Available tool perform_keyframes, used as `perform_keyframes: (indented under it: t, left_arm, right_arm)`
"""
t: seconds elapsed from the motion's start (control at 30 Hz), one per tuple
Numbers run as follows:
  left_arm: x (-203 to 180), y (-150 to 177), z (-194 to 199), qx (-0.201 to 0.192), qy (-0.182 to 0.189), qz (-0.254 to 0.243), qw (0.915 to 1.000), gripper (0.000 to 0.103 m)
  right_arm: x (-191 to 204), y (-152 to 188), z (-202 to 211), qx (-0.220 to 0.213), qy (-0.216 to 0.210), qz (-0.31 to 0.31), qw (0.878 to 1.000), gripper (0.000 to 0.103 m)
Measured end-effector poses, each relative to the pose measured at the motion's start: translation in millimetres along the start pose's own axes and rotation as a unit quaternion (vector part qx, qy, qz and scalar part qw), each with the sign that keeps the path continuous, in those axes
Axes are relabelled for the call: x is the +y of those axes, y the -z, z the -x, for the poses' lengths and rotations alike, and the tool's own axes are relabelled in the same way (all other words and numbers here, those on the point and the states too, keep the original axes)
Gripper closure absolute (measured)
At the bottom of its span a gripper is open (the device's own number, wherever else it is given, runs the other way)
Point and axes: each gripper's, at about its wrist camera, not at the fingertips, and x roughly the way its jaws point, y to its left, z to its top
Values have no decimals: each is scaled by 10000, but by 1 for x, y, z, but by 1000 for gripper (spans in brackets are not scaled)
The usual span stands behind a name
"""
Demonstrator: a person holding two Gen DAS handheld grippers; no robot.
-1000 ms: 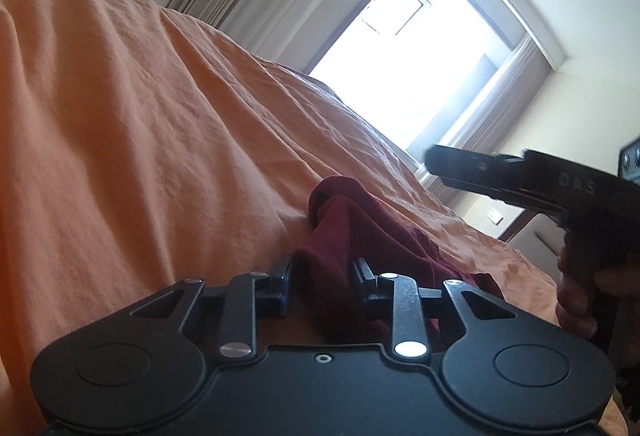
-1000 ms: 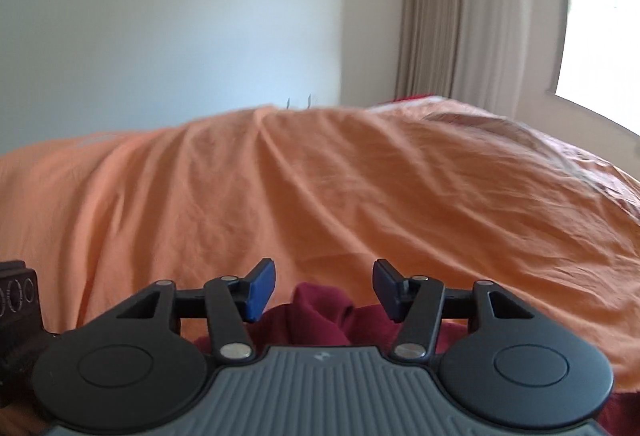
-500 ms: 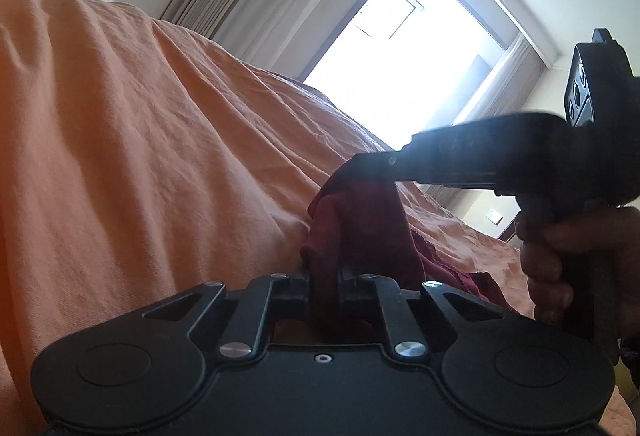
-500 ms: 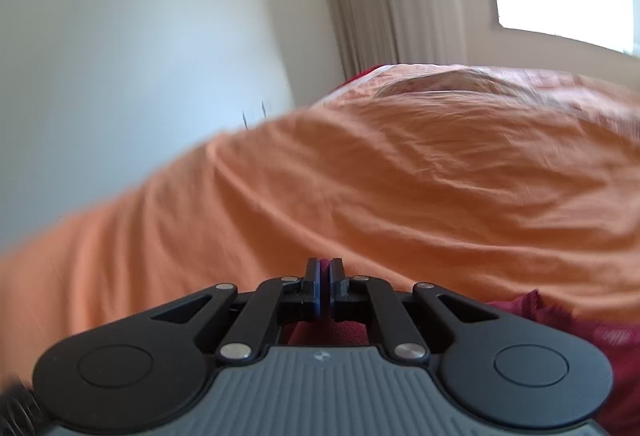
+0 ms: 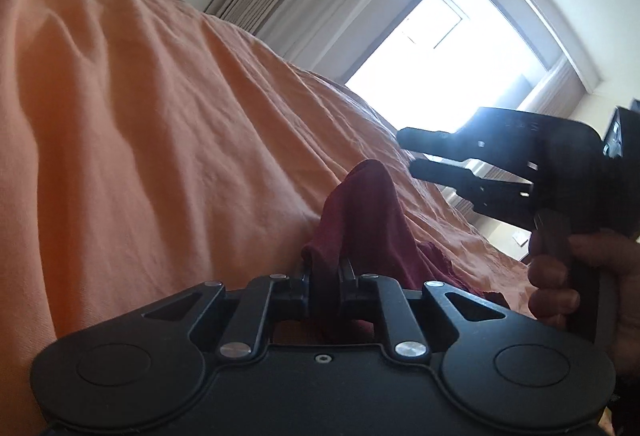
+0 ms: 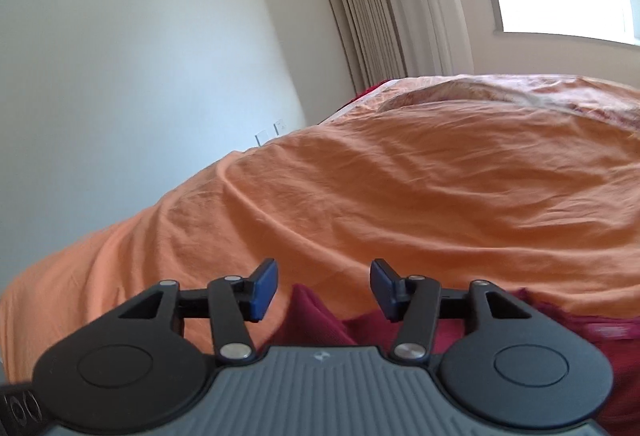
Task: Fold small clothes
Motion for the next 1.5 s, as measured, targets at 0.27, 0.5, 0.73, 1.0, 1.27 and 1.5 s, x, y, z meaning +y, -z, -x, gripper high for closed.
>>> perform_keyframes:
  t: [0.27, 0.5, 0.73, 1.0, 1.27, 1.5]
  left_arm:
    - [-8, 0, 12, -128, -249, -119, 9995, 70]
    - [-28, -7, 26, -239, -569, -665, 9959, 27]
    - [-31, -1, 20, -349, -747, -866, 9928, 18]
    - [-26, 4, 21, -491, -662, -953, 9920, 21]
    - [-20, 7, 22, -526, -492, -901, 9933, 22]
    - [-13, 7, 19, -411, -235, -717, 9963, 64]
  right_arm:
    - [-43, 63, 67, 203, 786, 640, 9946, 15]
    - [-64, 104, 96, 268, 1076, 894, 9898, 7]
    - [-57, 75, 84, -42, 884, 742, 9933, 7]
    - [14, -2, -6, 66, 443, 874, 9952, 14]
    - [93, -15, -106, 1556, 1147, 2173, 9568, 45]
    - [89, -5, -111, 1644, 1290, 1869, 9599, 94]
